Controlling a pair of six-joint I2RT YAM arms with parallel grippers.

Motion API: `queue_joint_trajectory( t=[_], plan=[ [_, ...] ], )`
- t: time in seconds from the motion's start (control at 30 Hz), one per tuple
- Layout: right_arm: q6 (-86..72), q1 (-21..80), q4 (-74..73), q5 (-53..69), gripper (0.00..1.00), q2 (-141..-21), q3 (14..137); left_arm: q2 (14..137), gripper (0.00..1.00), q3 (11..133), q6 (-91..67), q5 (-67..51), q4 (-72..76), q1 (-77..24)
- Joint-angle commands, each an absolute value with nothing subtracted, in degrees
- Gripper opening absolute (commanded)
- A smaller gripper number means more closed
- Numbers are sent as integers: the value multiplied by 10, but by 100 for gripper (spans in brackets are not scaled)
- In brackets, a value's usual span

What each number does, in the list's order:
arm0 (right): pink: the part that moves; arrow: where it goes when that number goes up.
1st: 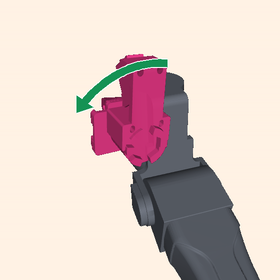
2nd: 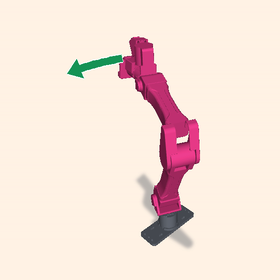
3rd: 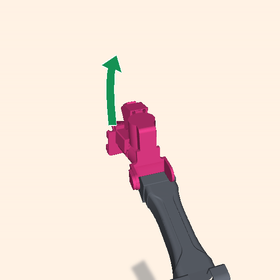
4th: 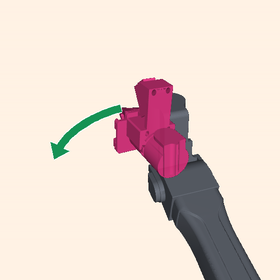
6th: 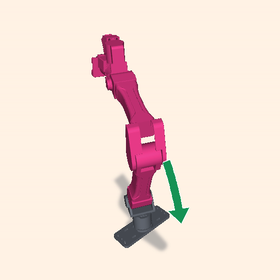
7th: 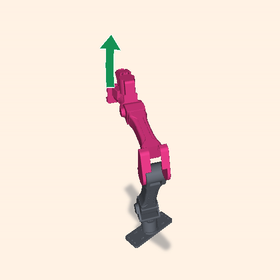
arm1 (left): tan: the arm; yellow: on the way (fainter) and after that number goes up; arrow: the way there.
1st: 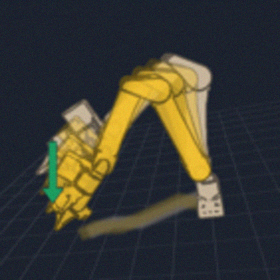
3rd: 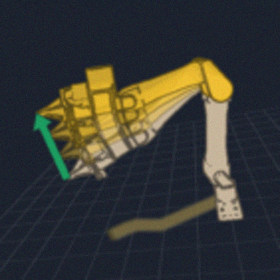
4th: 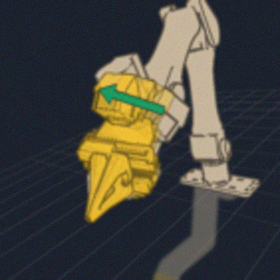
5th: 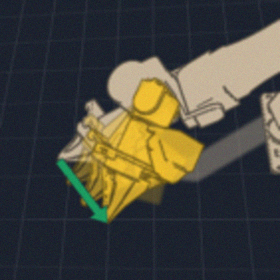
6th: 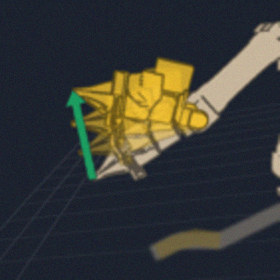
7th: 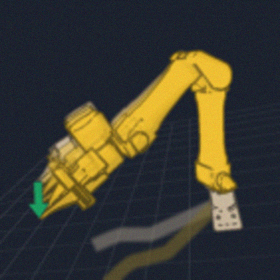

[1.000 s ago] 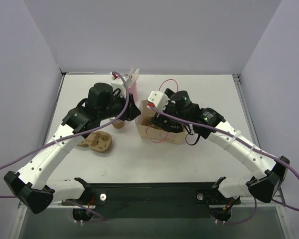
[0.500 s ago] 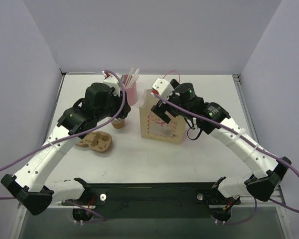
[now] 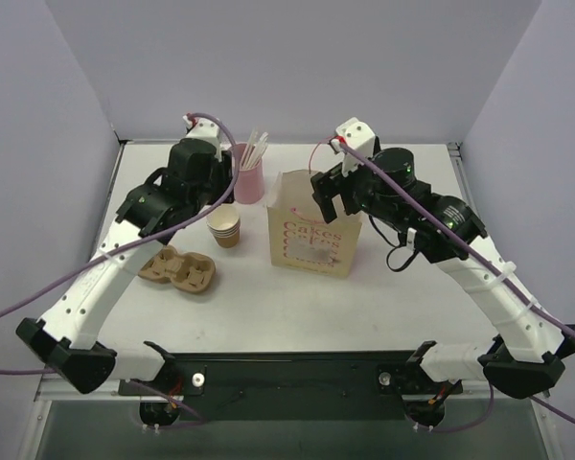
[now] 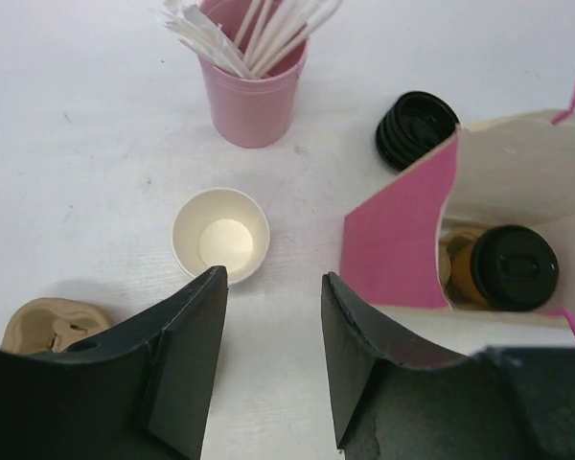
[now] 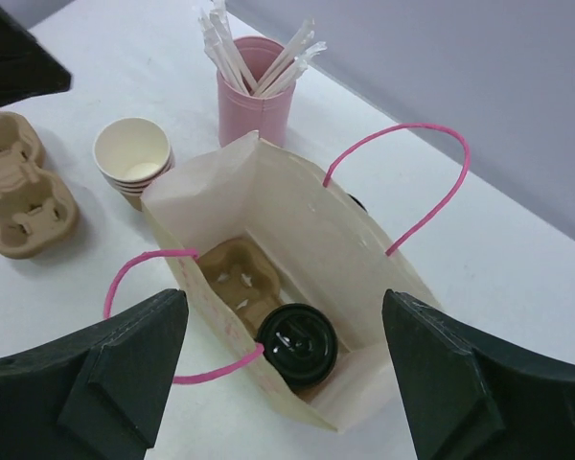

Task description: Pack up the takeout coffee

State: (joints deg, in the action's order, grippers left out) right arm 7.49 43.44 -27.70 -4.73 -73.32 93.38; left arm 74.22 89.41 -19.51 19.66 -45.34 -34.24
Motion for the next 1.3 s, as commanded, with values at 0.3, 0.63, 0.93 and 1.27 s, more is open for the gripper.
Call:
queue_joint_trajectory(
  t=[0.3, 0.63, 0.93, 1.27],
  plan=[
    [-24, 445, -294, -17, 84, -627, 873, 1004, 42, 1115, -236, 161, -422, -221],
    [-16, 446, -297, -4, 84, -605, 851, 1133, 43, 1215, -155, 139, -401, -211],
    [-5, 446, -301, -11, 84, -602, 843, 1150, 43, 1215, -142, 174, -409, -208],
    [9, 446, -301, -11, 85, -609, 846, 1140, 40, 1179, -142, 165, -394, -209]
  ],
)
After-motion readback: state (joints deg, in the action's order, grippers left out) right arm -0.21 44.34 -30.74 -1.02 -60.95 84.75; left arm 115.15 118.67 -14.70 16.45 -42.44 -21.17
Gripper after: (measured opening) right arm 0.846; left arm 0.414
